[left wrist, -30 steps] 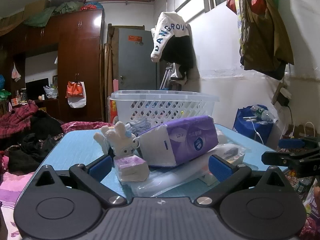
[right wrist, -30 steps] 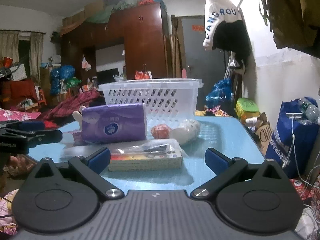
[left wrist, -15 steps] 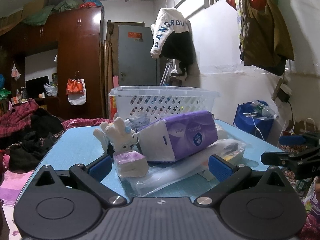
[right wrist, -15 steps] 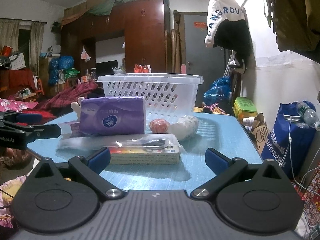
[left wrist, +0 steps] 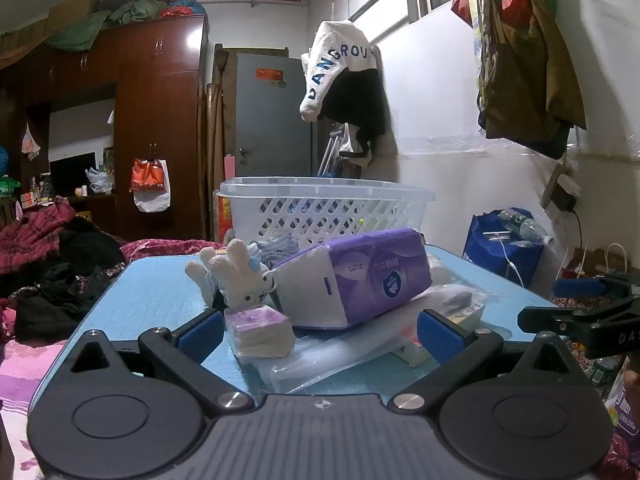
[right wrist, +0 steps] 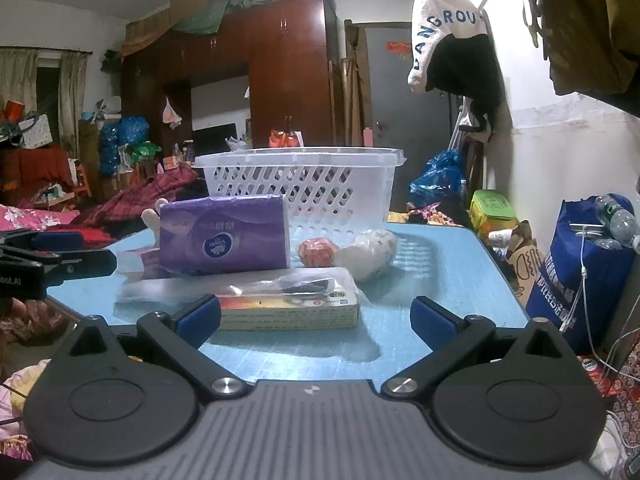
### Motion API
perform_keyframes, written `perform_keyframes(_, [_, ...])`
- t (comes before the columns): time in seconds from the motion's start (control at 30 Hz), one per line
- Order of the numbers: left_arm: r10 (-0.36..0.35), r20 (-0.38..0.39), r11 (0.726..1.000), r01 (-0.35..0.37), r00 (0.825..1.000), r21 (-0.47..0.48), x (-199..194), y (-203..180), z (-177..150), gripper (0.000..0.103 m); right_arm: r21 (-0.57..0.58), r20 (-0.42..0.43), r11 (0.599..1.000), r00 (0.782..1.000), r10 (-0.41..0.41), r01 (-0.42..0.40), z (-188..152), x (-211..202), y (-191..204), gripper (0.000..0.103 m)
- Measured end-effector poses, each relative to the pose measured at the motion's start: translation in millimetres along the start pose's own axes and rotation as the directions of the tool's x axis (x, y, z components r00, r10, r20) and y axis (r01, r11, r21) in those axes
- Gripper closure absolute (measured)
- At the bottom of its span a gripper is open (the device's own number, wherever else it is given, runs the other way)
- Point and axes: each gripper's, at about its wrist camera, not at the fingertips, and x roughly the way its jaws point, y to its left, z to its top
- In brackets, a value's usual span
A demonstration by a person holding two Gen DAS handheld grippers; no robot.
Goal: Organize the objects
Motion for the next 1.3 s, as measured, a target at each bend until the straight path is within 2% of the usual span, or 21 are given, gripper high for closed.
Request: perform_keyframes(1.3, [-0.014,-0.001,1.000,0.014,1.000,0.003,0.2,-0.8,-0.3,0.000,0.007,-0.009,0.999,0.999,0.032,-0.032,-2.1,3.3,-5.6,0.000])
